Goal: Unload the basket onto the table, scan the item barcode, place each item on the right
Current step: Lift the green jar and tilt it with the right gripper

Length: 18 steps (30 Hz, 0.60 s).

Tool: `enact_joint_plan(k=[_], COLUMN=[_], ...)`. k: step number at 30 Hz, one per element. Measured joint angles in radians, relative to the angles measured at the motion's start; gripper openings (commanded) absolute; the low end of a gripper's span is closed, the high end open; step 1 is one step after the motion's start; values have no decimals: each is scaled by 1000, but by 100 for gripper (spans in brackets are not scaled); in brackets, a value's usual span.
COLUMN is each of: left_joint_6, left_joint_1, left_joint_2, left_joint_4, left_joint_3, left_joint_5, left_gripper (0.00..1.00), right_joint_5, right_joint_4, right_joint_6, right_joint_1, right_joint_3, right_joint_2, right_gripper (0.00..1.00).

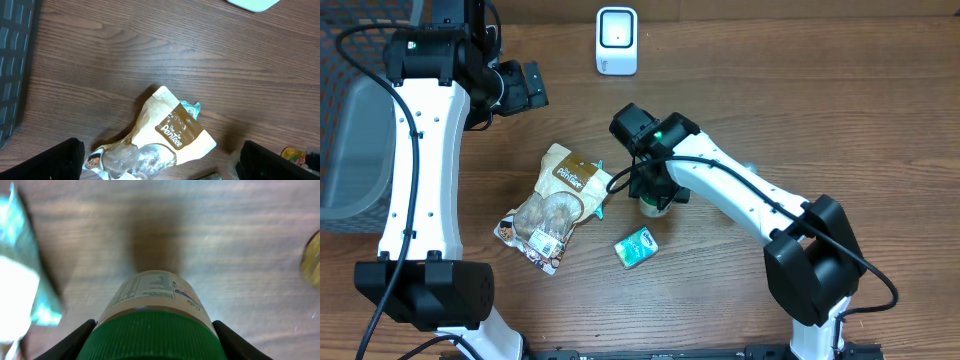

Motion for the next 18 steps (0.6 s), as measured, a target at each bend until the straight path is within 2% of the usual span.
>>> enact_joint_plan(k=[8,18], left_joint_6=[0,0], left_joint_1=[0,0], left_joint_2=[0,0], left_joint_4=[0,0], left_joint_3=[0,0], left_joint_5=[0,0], left_gripper=[100,100], right_joint_5=[-295,-587], right_joint_4=[-124,-271], right_joint_6=[-4,-3], right_joint_1=[0,0], right_joint_3=[2,2], right_joint_2=[-5,-5], right_gripper=[55,60])
